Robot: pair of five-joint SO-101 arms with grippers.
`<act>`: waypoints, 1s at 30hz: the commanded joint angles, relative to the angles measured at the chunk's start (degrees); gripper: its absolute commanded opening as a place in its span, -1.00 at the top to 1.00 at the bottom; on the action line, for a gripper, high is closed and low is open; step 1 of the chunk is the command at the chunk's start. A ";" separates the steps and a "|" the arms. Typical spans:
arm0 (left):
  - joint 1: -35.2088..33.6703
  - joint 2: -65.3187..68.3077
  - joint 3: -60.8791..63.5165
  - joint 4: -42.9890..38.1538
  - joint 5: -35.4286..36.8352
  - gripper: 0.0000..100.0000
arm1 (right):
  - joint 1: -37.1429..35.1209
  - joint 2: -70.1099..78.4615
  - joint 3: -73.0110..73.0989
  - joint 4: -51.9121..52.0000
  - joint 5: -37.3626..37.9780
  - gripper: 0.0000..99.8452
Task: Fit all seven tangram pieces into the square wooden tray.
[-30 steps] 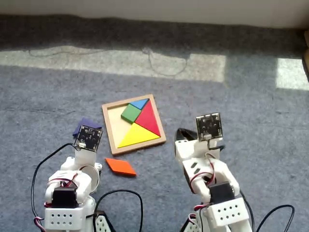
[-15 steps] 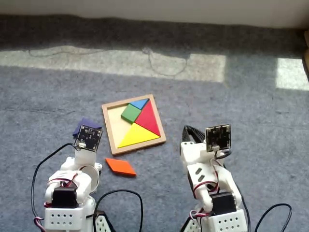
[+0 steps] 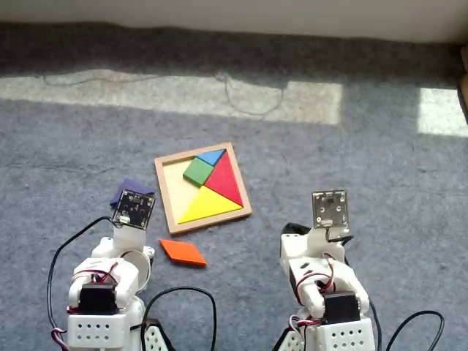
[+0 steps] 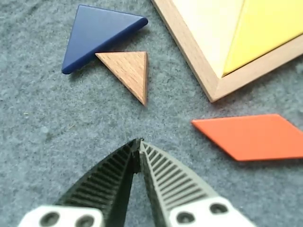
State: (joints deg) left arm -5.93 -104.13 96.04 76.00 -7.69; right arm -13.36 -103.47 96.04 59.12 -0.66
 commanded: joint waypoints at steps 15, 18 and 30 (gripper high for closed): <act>-0.48 -0.48 1.10 0.18 -0.26 0.99 | 0.66 -0.40 8.75 11.12 -0.62 0.98; -0.48 -0.48 1.10 0.18 -0.26 0.99 | 0.66 -0.40 8.75 10.95 -0.62 0.98; -0.22 -0.48 1.10 0.26 -0.35 0.99 | 0.66 -0.40 8.75 10.95 -0.62 0.98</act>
State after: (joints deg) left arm -5.93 -104.13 96.04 76.00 -7.69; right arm -13.36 -103.47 96.04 69.85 -0.92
